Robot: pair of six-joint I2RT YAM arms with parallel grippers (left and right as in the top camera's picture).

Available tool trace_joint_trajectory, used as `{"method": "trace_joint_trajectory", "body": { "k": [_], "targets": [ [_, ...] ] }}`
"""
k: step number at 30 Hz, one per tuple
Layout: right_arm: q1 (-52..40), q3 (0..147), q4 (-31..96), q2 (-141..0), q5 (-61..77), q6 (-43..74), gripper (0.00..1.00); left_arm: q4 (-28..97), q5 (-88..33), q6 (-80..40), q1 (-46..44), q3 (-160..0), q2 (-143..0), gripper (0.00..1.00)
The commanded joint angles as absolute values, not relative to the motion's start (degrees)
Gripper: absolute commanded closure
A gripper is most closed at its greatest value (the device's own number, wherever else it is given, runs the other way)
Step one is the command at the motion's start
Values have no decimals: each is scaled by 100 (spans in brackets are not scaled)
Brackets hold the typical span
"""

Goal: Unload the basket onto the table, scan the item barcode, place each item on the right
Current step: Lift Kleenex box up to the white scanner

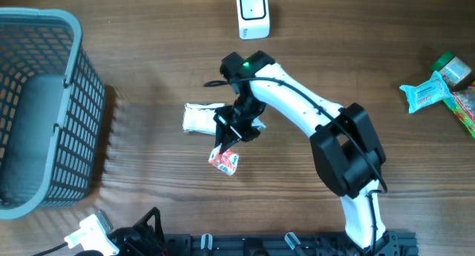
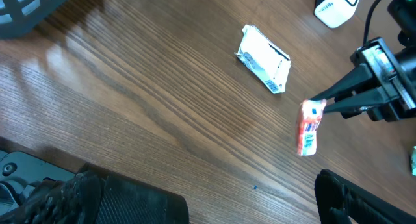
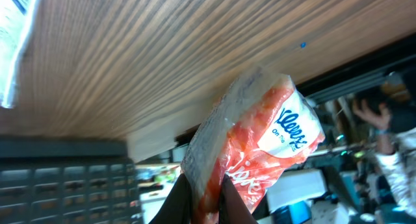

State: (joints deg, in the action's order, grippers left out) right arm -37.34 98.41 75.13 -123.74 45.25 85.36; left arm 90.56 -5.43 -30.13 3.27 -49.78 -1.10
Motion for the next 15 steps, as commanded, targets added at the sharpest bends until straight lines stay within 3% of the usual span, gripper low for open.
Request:
{"method": "trace_joint_trajectory", "body": {
  "k": [1,6,11,15],
  "targets": [
    [-3435,9898,7356,-12418,4950,9098,96,9113,-591,-3048,298,-4954,-93,0],
    [-3387,9929,8025,-12401,2825,9227,96,9113,-591,-3050,298,-4954,-93,0],
    [-3378,10438,8322,-11952,1723,7697,95,9113,-591,-3048,298,-4954,-93,0],
    [-3378,10442,7865,-11684,766,8125,96,9113,-591,-3050,298,-4954,-93,0]
  ]
}}
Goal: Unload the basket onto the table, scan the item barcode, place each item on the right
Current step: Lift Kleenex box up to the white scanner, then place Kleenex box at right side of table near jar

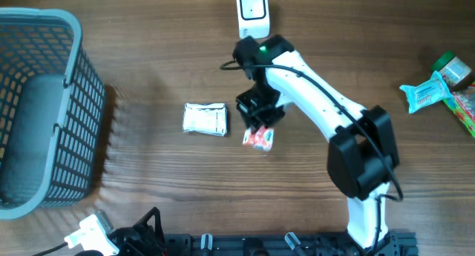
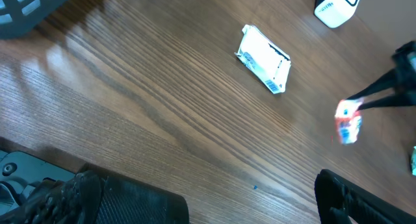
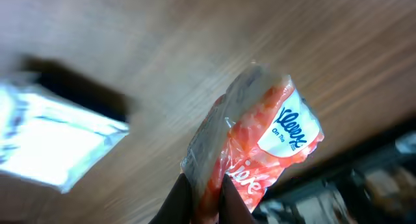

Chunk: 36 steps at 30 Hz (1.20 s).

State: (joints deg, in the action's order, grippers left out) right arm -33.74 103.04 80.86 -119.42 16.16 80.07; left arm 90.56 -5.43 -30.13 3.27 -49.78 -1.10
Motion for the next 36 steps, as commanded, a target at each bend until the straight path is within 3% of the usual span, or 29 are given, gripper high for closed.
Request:
{"method": "trace_joint_trajectory", "body": {
  "k": [1,5,8,10,14,19,22,26,31,36],
  "targets": [
    [-3378,10442,7360,-11677,486,8093,96,9113,-591,-3050,298,-4954,-93,0],
    [-3378,10440,5699,-11677,-274,7561,96,9113,-591,-3048,298,-4954,-93,0],
    [-3378,10436,5258,-11677,-987,8925,95,9113,-591,-3048,298,-4954,-93,0],
    [-3378,10401,4939,-11679,-1288,8829,96,9113,-591,-3050,298,-4954,-91,0],
    [-3376,10235,3205,-11858,-1863,7022,95,9113,-591,-3048,298,-4954,-93,0],
    [-3238,10235,1494,-12495,-2388,5953,95,9113,-591,-3050,298,-4954,-93,0],
    [-3122,10235,322,-12739,-2801,5634,95,9113,-591,-3048,298,-4954,-93,0],
    [-2871,10239,-1133,-13319,-2381,5725,96,9113,-591,-3050,298,-4954,-93,0],
    [-2821,10252,-2014,-13937,-1938,5909,95,9113,-591,-3050,298,-4954,-93,0],
    [-2821,10462,-1970,-13858,-1769,5384,95,9113,-591,-3048,298,-4954,-93,0]
  ]
}}
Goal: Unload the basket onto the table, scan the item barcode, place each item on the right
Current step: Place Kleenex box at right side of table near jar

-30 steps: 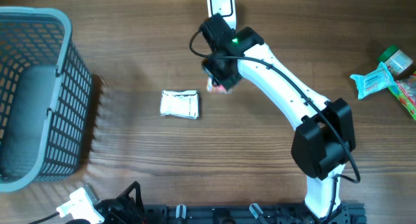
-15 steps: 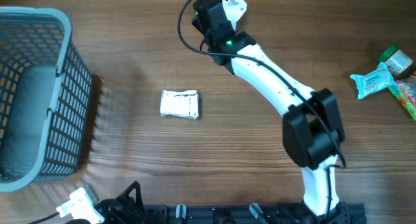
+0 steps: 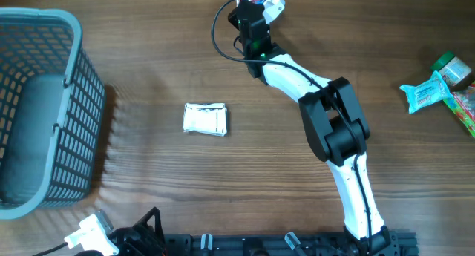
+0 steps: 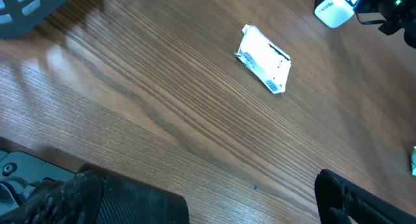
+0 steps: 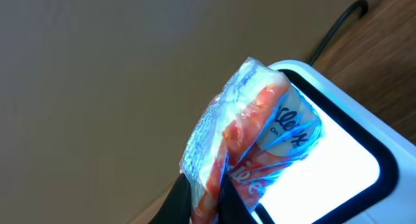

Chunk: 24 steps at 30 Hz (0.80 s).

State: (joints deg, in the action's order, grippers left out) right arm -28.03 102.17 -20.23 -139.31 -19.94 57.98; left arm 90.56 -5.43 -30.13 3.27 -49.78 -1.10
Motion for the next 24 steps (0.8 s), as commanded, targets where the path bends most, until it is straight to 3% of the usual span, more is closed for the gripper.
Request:
{"method": "trace_joint_trajectory", "body": {
  "k": [1,4,7,11,17,22,23,24],
  "targets": [
    [-2821,10468,-1820,-13644,-1772,5380,95,9113,-591,-3050,298,-4954,-93,0],
    [-2692,10468,-285,-12580,-2158,5406,95,9113,-591,-3050,298,-4954,-93,0],
    [-2342,10468,1627,-11712,-3614,5415,95,9113,-591,-3048,298,-4954,-93,0],
    [-1243,10394,3326,-11500,-3789,5782,95,9113,-591,-3048,298,-4954,-93,0],
    [467,10075,3463,-11856,-2414,5771,95,9113,-591,-3050,298,-4954,-93,0],
    [1369,10075,3461,-12440,-2261,5690,95,9113,-591,-3048,298,-4954,-93,0],
    [1597,10075,3465,-12536,-2255,5653,88,9113,-591,-3048,298,-4954,-93,0],
    [1763,10075,3422,-12617,-2252,5404,70,9113,-591,-3050,298,-4954,-93,0]
  ]
}}
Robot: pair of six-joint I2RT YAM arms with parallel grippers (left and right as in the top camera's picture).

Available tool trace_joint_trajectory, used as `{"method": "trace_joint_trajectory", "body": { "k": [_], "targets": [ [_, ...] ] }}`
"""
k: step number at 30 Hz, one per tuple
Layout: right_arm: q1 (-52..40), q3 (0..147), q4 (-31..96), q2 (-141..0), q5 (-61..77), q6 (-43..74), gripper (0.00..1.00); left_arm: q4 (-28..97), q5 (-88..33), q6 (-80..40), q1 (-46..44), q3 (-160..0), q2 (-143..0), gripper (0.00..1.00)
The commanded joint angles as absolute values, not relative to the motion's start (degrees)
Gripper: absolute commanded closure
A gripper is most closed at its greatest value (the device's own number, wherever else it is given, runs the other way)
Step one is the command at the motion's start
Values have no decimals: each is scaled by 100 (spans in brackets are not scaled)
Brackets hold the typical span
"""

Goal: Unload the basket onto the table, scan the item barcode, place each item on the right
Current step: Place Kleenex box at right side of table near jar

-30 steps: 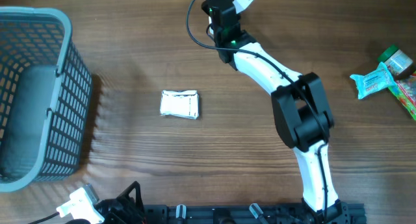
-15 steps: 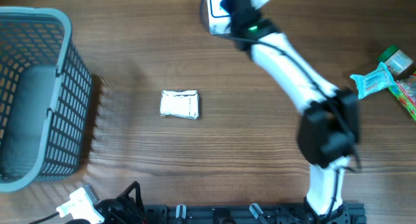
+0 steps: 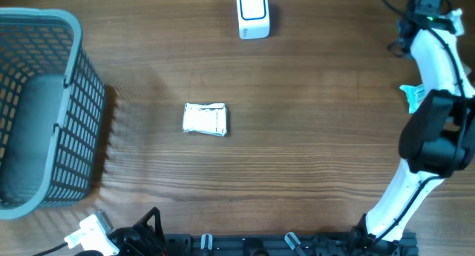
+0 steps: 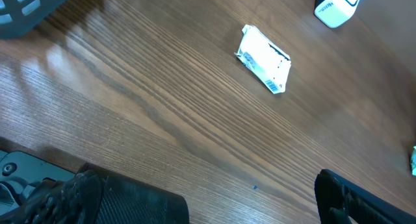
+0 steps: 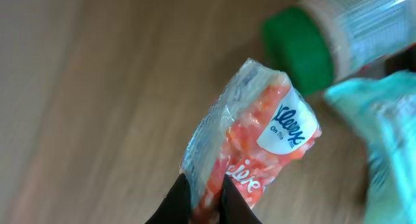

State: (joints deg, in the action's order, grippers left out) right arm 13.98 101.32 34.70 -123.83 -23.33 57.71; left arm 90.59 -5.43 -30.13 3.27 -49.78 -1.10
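Observation:
A red Kleenex tissue pack (image 5: 257,136) is pinched between the fingers of my right gripper (image 5: 203,186), which is shut on it. In the overhead view that gripper is at the far right back corner, and the pack itself does not show there. The white barcode scanner (image 3: 253,13) stands at the back centre, well left of it. My left gripper (image 4: 227,201) is open and low at the front left, holding nothing.
A white packet (image 3: 205,119) lies mid-table. A grey basket (image 3: 44,107) fills the left side. Under the held pack are a green-capped bottle (image 5: 305,49) and a teal packet (image 5: 383,120); the teal packet (image 3: 410,94) also shows beside the right arm.
My right gripper, still shut on the tissue pack, was at the scanner at the back centre and is now at the far right back, over the green-capped bottle and the teal packet.
My right gripper held the tissue pack above the table beside the white packet. Then it was nearer the scanner, then right at the scanner's lit face. Now it holds the pack at the far right. The left arm has stayed still throughout.

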Motion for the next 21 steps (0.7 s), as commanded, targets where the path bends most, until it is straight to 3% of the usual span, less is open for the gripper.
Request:
{"method": "trace_joint_trajectory", "body": {
  "k": [1,2,3,10,15,18,20,21],
  "targets": [
    [1887,10075,3323,-12661,-2209,5162,43,9113,-591,-3048,298,-4954,-93,0],
    [1964,10079,3164,-12663,-2064,4871,14,9113,-591,-3048,298,-4954,-93,0],
    [2034,10130,2974,-12628,-1737,4412,0,9113,-591,-3048,298,-4954,-93,0],
    [1730,10534,2823,-10892,-287,4195,0,9113,-591,-3050,298,-4954,-93,0],
    [355,10492,4775,-10322,1288,4185,0,9113,-591,-3048,298,-4954,-93,0],
    [-908,10040,5360,-10492,2364,2849,0,9113,-591,-3048,298,-4954,-93,0],
    [-2147,9535,5367,-10728,2477,687,0,9113,-591,-3048,298,-4954,-93,0],
    [-2502,9373,5358,-10790,2224,226,0,9113,-591,-3050,298,-4954,-93,0]
  ]
}}
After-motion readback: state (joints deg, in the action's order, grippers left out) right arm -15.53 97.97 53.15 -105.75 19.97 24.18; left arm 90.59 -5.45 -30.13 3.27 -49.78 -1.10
